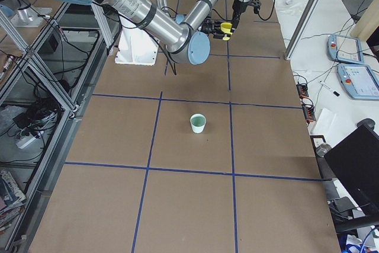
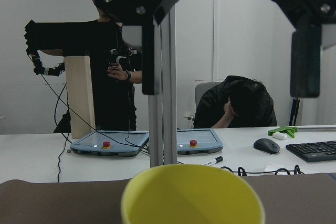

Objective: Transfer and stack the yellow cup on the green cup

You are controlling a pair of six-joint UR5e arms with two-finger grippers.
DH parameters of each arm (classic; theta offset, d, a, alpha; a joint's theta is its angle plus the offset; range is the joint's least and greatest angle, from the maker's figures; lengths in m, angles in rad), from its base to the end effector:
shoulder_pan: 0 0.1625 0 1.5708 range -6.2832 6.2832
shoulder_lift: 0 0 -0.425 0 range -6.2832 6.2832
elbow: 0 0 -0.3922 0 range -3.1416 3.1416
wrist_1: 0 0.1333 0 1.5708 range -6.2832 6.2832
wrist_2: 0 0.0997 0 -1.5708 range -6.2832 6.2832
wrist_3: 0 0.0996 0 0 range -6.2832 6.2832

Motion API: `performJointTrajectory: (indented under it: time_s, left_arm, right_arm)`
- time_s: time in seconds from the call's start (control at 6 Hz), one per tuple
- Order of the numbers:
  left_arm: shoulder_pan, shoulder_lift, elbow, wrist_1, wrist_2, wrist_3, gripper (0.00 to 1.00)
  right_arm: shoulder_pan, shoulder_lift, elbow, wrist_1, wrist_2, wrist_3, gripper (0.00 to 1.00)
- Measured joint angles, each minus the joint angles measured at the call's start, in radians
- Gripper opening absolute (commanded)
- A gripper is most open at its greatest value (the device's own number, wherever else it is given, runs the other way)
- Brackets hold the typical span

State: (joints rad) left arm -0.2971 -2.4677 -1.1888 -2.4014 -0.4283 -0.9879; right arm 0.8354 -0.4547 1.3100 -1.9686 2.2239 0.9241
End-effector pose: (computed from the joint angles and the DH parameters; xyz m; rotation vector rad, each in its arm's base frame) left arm 0.6382 -0.4296 0.1466 1.3500 0.6555 -0.5343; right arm -0.4582 -0.6150 0.0801 -0.1754 -0.7577 0.0297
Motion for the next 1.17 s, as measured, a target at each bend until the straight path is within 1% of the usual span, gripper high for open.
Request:
performJointTrajectory:
  time_s: [0.17,0.33,0.83,1.0,1.17]
  left_arm:
    - [0.000,0.000,0.000,-0.001,-0.001,0.000,0.35]
    - [0.000,0.000,0.000,-0.001,-0.001,0.000,0.35]
    - [0.000,0.001,-0.002,-0.002,-0.001,0.000,0.35]
    - [-0.001,0.001,-0.003,-0.003,-0.001,0.000,0.35]
    - [-0.001,0.001,-0.005,-0.004,-0.001,0.000,0.36]
  right_arm:
    - [-0.007,-0.008,0.003,-0.001,-0.001,-0.014,0.63]
    - [-0.013,-0.014,0.008,-0.001,0.000,-0.021,0.58]
    - [-0.025,-0.017,0.019,-0.001,0.003,-0.025,0.50]
    - [-0.029,-0.017,0.019,-0.001,0.003,-0.025,0.38]
    - [-0.032,-0.017,0.019,0.000,0.003,-0.025,0.15]
